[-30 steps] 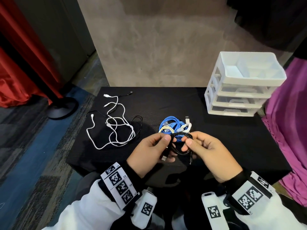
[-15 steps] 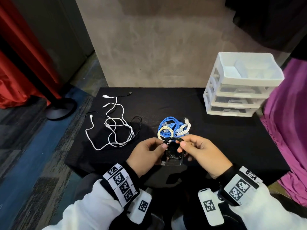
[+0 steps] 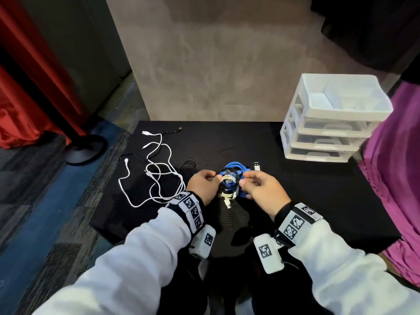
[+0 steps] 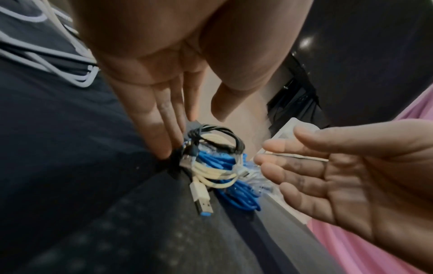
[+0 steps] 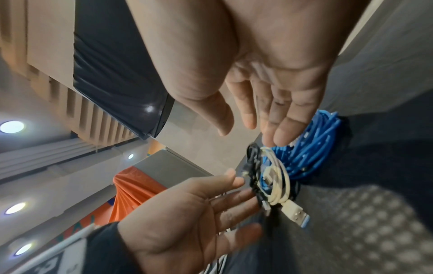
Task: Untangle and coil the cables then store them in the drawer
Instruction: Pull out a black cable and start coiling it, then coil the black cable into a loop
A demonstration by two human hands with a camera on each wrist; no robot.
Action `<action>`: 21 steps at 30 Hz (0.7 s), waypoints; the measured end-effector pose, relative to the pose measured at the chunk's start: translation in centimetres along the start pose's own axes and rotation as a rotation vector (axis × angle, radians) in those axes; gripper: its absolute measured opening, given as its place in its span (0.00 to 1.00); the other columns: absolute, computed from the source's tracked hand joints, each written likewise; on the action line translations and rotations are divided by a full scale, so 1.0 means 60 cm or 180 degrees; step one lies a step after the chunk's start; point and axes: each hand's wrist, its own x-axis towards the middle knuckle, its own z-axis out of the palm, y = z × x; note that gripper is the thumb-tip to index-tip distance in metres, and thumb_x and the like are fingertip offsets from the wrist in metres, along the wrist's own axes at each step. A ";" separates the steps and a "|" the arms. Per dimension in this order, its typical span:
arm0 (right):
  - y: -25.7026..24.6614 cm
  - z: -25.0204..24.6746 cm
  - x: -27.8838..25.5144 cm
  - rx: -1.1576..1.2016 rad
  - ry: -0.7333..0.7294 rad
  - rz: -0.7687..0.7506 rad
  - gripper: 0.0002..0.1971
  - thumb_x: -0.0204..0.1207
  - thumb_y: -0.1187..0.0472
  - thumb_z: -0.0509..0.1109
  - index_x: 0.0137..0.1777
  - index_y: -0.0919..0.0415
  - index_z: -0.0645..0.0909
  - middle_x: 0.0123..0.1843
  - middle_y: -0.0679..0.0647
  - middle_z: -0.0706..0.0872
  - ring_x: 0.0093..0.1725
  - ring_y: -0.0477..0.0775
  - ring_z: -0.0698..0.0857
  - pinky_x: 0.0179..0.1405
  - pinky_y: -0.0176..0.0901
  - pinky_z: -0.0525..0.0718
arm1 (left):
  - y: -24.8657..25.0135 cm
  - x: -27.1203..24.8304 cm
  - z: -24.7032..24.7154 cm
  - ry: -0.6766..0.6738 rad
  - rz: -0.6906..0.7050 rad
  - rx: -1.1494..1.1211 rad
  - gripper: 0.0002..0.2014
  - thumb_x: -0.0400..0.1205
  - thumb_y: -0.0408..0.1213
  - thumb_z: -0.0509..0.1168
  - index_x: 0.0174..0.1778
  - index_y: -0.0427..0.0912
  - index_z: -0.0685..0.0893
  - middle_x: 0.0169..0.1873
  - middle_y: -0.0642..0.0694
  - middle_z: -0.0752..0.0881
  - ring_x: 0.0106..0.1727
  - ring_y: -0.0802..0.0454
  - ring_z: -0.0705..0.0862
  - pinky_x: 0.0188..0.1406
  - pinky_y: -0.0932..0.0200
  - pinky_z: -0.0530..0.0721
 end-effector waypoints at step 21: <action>0.049 0.026 -0.071 -0.0091 -0.0611 0.0193 0.08 0.88 0.65 0.67 0.49 0.60 0.88 0.42 0.51 0.91 0.42 0.47 0.86 0.43 0.37 0.82 | -0.099 -0.017 -0.122 0.0542 0.0749 0.1800 0.13 0.82 0.50 0.71 0.61 0.52 0.88 0.59 0.57 0.77 0.49 0.58 0.81 0.52 0.56 0.84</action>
